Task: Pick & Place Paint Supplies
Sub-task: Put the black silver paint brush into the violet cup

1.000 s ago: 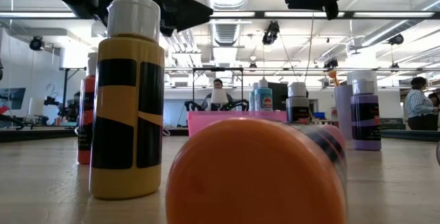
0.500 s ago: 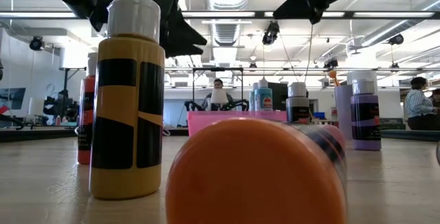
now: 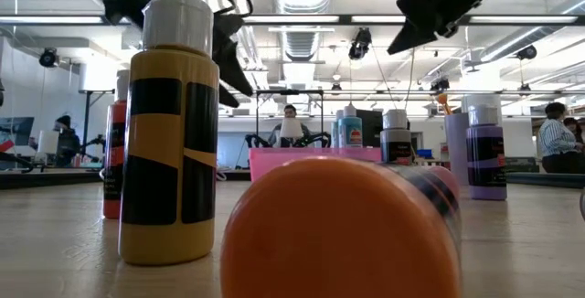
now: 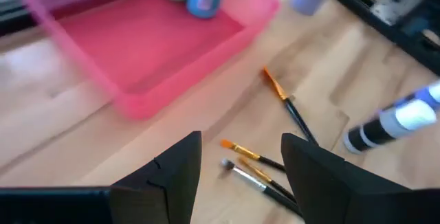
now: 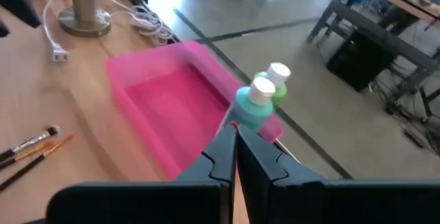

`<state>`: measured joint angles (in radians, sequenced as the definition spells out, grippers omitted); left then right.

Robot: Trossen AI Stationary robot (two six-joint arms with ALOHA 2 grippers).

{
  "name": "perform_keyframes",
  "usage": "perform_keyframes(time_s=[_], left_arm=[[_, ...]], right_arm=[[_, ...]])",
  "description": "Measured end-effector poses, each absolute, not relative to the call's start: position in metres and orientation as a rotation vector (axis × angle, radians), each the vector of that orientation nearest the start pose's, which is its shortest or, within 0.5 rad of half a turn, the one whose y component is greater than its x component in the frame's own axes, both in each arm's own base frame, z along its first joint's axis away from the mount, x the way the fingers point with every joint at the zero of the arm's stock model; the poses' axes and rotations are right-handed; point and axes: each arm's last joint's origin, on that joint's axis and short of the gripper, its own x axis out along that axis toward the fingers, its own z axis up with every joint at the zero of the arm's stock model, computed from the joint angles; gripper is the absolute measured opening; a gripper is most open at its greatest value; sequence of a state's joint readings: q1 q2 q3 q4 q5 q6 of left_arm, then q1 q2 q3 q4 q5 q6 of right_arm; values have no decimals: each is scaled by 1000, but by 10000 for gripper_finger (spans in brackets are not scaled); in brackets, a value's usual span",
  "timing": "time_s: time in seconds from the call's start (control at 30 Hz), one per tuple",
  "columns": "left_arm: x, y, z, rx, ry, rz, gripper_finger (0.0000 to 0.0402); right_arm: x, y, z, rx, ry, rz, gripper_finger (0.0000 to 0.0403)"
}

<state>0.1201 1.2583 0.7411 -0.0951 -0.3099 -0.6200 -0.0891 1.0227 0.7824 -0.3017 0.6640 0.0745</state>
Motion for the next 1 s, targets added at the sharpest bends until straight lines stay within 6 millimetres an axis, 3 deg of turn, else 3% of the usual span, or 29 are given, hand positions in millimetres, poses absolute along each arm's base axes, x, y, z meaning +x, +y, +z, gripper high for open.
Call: perform_keyframes(time_s=[0.13,0.33,0.67,1.0], left_arm=[[257,35,230,-633,435,606,206],[263,29,212,-708,466,664,206],[285,32,171,-768,528,735,206],[317,34,157,-765,585,735,206]], right_arm=[[201,-36,284,-64,510,-782,8],[198,-36,284,-62,525,-785,8],[198,-36,283,-62,524,-784,8],[198,-36,283,-64,528,-784,8]])
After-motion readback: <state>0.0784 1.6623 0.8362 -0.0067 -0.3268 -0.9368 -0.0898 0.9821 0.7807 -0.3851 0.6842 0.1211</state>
